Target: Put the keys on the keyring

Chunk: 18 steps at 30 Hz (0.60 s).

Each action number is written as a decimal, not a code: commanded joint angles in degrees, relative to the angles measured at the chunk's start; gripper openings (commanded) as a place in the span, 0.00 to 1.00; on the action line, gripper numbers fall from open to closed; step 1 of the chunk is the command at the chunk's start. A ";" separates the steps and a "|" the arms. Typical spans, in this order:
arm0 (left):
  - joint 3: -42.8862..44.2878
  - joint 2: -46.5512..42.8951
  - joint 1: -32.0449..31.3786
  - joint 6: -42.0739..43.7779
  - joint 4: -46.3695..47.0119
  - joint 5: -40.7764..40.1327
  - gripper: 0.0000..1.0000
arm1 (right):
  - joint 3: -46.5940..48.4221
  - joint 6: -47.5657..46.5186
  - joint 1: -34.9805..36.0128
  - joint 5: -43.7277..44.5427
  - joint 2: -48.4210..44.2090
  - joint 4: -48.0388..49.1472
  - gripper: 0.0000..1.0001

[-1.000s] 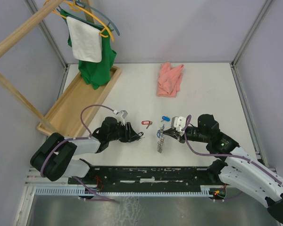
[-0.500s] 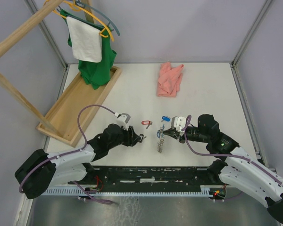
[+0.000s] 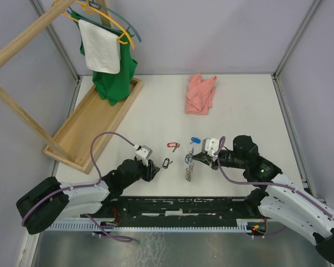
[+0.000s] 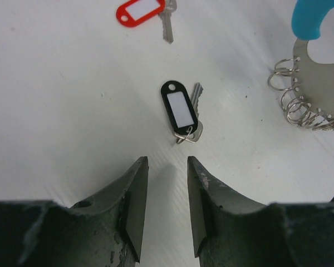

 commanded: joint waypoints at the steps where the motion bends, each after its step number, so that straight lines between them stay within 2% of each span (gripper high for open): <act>1: -0.37 0.79 -0.21 7.95 10.80 1.97 0.40 | 0.35 0.57 0.21 -1.56 -0.85 4.76 0.02; 8: 2.27 8.52 -0.24 9.64 11.24 3.71 0.36 | 0.38 0.39 0.23 -1.70 -1.32 4.67 0.02; 18: 4.38 13.46 -0.19 12.75 12.10 6.06 0.34 | 0.47 0.31 0.20 -1.98 -1.16 4.70 0.02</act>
